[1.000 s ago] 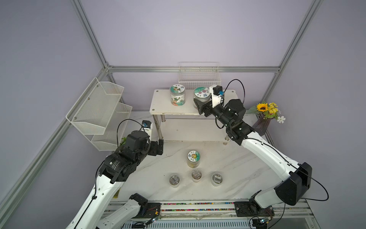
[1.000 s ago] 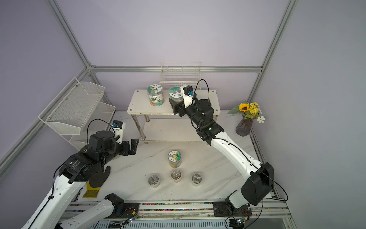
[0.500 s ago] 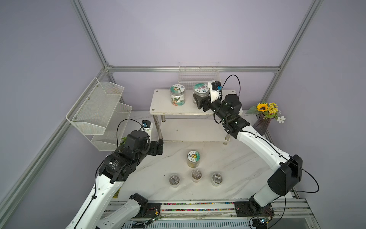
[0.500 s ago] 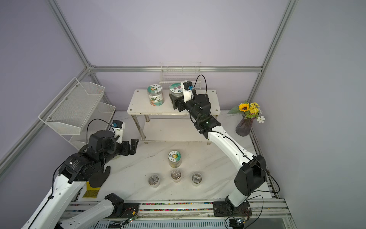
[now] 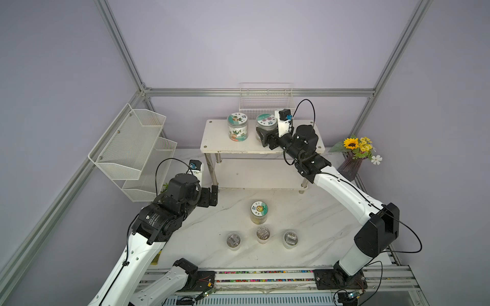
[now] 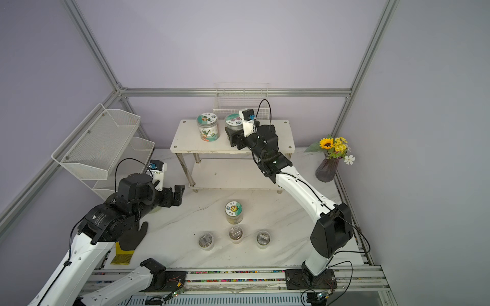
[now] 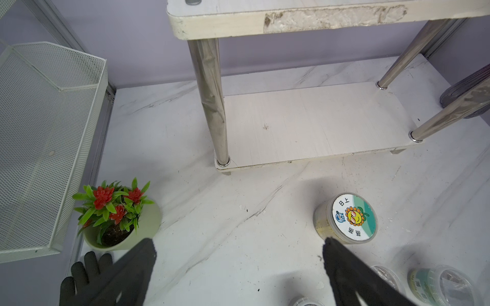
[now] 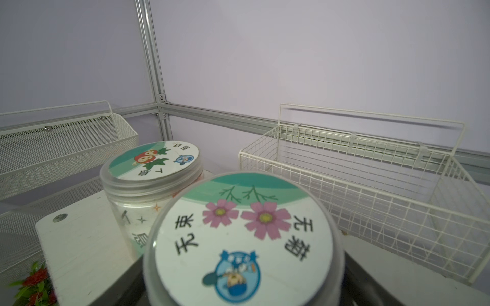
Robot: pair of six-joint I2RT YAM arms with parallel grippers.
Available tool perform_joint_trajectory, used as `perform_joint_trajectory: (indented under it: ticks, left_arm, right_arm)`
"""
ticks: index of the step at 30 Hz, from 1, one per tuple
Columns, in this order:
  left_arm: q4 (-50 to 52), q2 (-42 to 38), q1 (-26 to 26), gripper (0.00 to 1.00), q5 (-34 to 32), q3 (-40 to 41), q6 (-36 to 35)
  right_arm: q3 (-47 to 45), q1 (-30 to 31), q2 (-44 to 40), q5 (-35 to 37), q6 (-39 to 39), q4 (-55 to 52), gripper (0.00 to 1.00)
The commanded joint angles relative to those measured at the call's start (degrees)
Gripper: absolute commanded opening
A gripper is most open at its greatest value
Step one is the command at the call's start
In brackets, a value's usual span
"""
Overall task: Place the seed container on the shelf
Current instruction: Place the seed jar on the shelf.
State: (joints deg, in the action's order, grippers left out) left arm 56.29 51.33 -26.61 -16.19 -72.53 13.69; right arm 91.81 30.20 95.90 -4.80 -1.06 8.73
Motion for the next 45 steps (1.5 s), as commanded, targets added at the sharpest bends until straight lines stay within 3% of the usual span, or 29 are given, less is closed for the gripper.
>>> perform_joint_trajectory:
  ticks: [1,45]
  left_arm:
    - [-0.92,-0.01,0.59,1.0,-0.31,-1.38,-1.12]
    - [-0.66,0.0,1.54,1.0,-0.02,-1.73,-4.01]
  right_arm:
    - [1.9,-0.3,0.41,0.58,0.53,0.79,0.74]
    - [3.66,-0.75,4.4,1.48,1.15,1.4,0.82]
